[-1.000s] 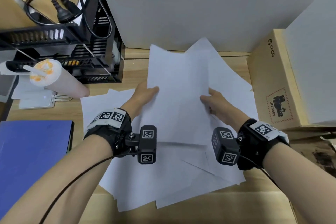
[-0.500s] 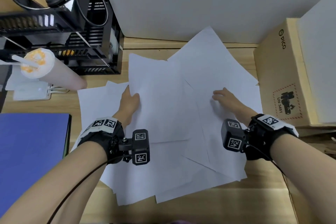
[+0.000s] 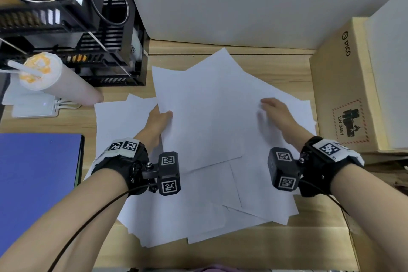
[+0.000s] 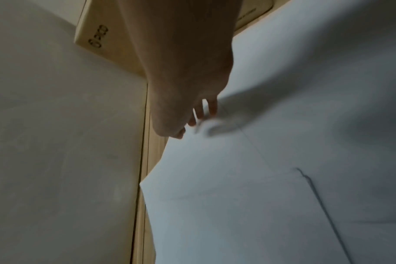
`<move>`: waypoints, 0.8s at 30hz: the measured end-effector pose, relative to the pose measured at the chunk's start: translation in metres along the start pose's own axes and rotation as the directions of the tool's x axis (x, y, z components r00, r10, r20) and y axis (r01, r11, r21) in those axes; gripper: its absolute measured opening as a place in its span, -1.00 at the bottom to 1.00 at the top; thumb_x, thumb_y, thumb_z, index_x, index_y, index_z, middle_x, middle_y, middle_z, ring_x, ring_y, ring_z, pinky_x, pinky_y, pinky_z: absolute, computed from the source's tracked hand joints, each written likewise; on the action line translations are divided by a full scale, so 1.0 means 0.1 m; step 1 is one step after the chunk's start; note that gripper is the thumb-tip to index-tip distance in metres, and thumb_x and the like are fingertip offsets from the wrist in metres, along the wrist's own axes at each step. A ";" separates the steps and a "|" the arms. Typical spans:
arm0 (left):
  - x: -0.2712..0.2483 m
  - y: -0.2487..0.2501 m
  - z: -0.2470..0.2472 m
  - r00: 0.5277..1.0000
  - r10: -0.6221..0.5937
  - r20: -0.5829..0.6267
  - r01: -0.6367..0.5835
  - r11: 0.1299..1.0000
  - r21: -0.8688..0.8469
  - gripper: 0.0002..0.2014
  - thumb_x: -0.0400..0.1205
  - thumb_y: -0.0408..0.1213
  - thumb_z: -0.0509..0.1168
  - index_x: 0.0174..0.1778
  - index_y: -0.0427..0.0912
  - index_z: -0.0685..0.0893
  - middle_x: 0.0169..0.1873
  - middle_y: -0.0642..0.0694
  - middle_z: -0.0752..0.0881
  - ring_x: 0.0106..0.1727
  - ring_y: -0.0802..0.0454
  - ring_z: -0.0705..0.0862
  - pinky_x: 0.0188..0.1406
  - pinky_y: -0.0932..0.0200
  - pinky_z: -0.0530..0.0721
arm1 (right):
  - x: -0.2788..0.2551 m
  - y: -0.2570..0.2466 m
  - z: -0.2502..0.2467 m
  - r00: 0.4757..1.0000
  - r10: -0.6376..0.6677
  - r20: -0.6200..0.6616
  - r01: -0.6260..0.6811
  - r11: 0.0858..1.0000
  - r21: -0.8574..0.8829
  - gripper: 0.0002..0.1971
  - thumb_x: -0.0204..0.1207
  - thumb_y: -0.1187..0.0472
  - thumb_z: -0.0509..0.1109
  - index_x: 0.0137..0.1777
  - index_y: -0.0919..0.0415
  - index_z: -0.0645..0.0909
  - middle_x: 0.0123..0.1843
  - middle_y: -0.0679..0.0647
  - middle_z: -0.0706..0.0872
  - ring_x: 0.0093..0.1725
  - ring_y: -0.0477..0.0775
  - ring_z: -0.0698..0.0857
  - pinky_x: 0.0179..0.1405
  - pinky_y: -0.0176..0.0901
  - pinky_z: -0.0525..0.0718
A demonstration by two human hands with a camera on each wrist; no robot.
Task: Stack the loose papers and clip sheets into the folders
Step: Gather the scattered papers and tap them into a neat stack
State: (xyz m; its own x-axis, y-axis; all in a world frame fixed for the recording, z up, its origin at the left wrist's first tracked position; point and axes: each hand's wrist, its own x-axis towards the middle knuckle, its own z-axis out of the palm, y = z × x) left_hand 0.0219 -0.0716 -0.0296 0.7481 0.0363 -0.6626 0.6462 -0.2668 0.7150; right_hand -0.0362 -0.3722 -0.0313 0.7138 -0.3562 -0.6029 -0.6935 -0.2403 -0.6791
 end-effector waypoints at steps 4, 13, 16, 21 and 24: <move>0.02 -0.06 -0.01 1.000 -0.003 0.008 0.004 1.000 -0.015 -0.64 0.68 -0.47 0.18 0.36 -0.08 0.57 0.18 -0.08 0.68 0.14 -0.09 0.67 0.05 0.09 0.61 | 0.14 0.15 -0.11 0.994 0.072 -0.083 -0.075 0.997 -0.024 -0.47 0.65 0.09 0.29 0.59 0.18 0.32 0.60 0.12 0.38 0.53 0.16 0.41 0.45 -0.04 0.38; 0.06 0.03 0.11 0.995 -0.032 0.099 0.038 0.998 -0.059 -0.61 0.68 -0.42 0.25 0.44 -0.15 0.57 0.25 -0.10 0.71 0.20 -0.09 0.70 0.15 0.06 0.66 | -0.03 0.01 0.48 0.967 0.085 0.240 -0.117 0.986 0.123 -0.70 0.59 0.24 0.33 0.29 0.25 0.50 0.20 0.20 0.69 0.03 0.17 0.71 -0.16 -0.07 0.69; 0.05 0.02 0.14 0.993 -0.046 0.105 0.053 0.997 -0.062 -0.60 0.68 -0.38 0.25 0.47 -0.11 0.54 0.26 -0.08 0.71 0.20 -0.07 0.70 0.05 0.11 0.67 | -0.19 0.04 0.55 0.924 0.097 0.369 -0.135 0.988 0.078 -0.92 0.62 0.30 0.31 0.04 0.14 0.59 0.08 0.18 0.74 -0.08 0.09 0.74 -0.28 -0.22 0.72; 0.05 -0.01 0.15 0.996 -0.041 0.073 0.043 0.999 -0.020 -0.63 0.71 -0.38 0.20 0.45 -0.10 0.54 0.18 -0.05 0.71 0.03 0.06 0.71 -0.13 0.20 0.63 | -0.25 0.07 0.47 0.863 0.074 0.500 -0.153 0.981 0.118 -0.71 0.63 0.03 0.36 0.28 0.13 0.60 0.11 0.05 0.81 0.01 0.02 0.80 -0.27 -0.20 0.75; 0.06 -0.06 0.18 0.999 -0.032 0.024 0.031 0.999 0.018 -0.62 0.69 -0.45 0.17 0.42 -0.10 0.55 0.13 -0.03 0.68 -0.06 0.12 0.66 -0.16 0.26 0.58 | -0.14 0.01 0.36 0.945 0.038 0.325 -0.121 0.963 0.240 -0.53 0.55 -0.10 0.42 0.35 0.12 0.51 0.22 0.04 0.75 0.09 0.04 0.77 -0.06 -0.08 0.75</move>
State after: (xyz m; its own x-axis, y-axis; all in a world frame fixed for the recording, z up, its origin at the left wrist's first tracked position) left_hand 0.0192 -0.0868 -0.0419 0.7235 0.0218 -0.6900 0.6663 -0.2833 0.6897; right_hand -0.0437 -0.3348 -0.0385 0.6798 -0.0527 -0.7315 -0.7312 0.0288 -0.6816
